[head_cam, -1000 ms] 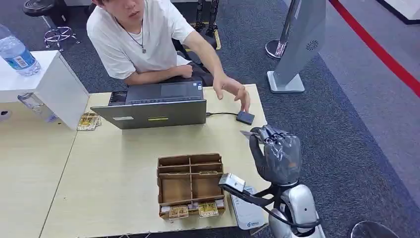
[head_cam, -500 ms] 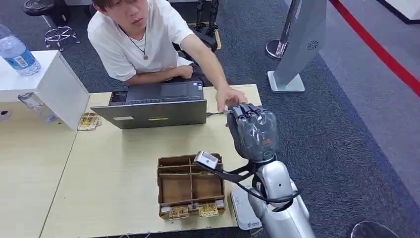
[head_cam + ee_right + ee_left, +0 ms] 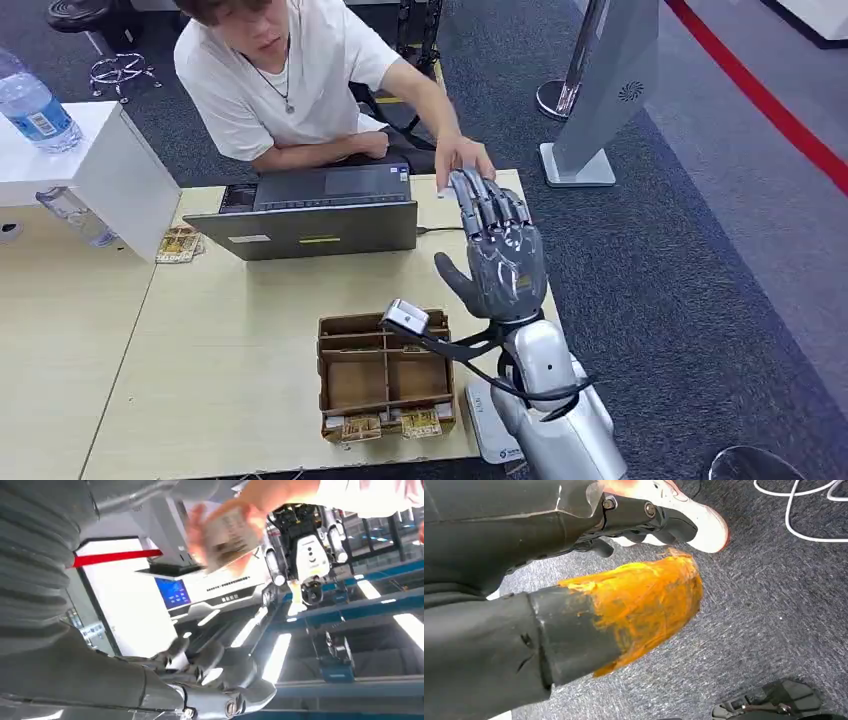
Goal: Pass the card to the sensor for recognition and then transmit it.
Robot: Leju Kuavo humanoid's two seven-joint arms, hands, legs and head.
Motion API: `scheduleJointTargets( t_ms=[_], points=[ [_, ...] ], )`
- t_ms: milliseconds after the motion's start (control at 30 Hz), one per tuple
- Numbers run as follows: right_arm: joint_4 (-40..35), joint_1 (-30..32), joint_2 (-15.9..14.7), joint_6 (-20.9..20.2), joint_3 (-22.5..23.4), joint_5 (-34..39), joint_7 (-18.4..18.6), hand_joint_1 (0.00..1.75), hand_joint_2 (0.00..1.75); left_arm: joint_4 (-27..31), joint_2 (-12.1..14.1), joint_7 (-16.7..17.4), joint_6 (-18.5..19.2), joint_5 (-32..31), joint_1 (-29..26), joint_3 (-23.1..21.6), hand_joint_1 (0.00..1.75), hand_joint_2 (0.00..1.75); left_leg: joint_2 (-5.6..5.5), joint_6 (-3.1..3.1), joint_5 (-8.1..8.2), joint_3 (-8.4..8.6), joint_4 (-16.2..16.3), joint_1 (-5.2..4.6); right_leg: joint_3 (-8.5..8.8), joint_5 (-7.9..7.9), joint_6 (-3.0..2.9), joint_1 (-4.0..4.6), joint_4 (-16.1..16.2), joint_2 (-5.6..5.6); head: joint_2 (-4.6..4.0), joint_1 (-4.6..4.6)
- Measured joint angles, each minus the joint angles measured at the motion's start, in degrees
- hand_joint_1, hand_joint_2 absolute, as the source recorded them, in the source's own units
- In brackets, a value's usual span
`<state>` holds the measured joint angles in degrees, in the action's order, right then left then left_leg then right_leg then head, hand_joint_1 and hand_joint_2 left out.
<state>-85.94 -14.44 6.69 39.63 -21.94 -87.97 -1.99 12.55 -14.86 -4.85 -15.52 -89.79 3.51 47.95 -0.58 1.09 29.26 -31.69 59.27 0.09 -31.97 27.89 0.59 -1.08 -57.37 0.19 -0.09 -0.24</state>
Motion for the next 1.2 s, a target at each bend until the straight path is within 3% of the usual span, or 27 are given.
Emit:
scheduleJointTargets(
  t_ms=[200,367,667,967,1100,1200],
  points=[
    [0.31,0.03,-0.59,0.02,-0.37,2.16,0.31,0.00,0.00,0.00,0.02,0.02,-0.02,0.15,0.00,0.00,0.00,0.00,0.00,0.00,0.00,0.00,0.00,0.00,-0.02,0.00,0.00,0.00,0.00,0.00,0.00,0.00],
    [-0.85,1.87,-1.03,0.02,-0.28,8.18,-2.40,0.00,0.00,0.00,0.02,0.00,-0.13,0.63,-0.03,0.00,0.00,0.00,0.01,0.00,0.00,-0.01,0.00,0.00,-0.03,0.00,0.00,0.00,0.00,0.01,0.00,0.00],
    [-1.99,3.27,-1.42,0.02,-0.02,9.97,-3.41,0.00,0.00,0.00,0.02,0.00,-0.18,0.96,-0.04,0.00,0.00,0.00,0.02,0.00,0.00,0.00,0.00,0.00,-0.04,0.00,0.00,0.00,0.00,0.01,0.00,0.00],
    [-7.96,12.15,-1.42,0.04,5.80,30.35,-15.02,0.00,0.00,0.00,0.00,0.00,-0.96,2.49,-0.11,0.02,0.00,0.00,-0.02,0.06,0.08,-0.05,0.00,-0.01,-0.06,0.04,0.04,-0.01,0.02,-0.01,0.00,0.00],
    [-11.08,16.30,-1.42,-0.04,9.20,39.81,-15.73,0.00,0.00,0.00,-0.02,0.00,-1.27,3.47,-0.13,0.13,0.00,0.00,-0.02,0.06,0.09,-0.06,0.00,-0.01,-0.06,0.04,0.05,-0.01,0.03,-0.01,0.00,0.00],
    [-12.37,18.25,-1.60,-0.07,10.93,42.14,-16.09,0.00,0.00,0.00,-0.02,0.00,-1.33,3.78,-0.15,0.18,0.00,0.00,0.01,0.06,0.09,-0.04,0.00,-0.01,-0.06,0.04,0.05,-0.01,0.03,0.01,0.00,0.00]
  ],
)
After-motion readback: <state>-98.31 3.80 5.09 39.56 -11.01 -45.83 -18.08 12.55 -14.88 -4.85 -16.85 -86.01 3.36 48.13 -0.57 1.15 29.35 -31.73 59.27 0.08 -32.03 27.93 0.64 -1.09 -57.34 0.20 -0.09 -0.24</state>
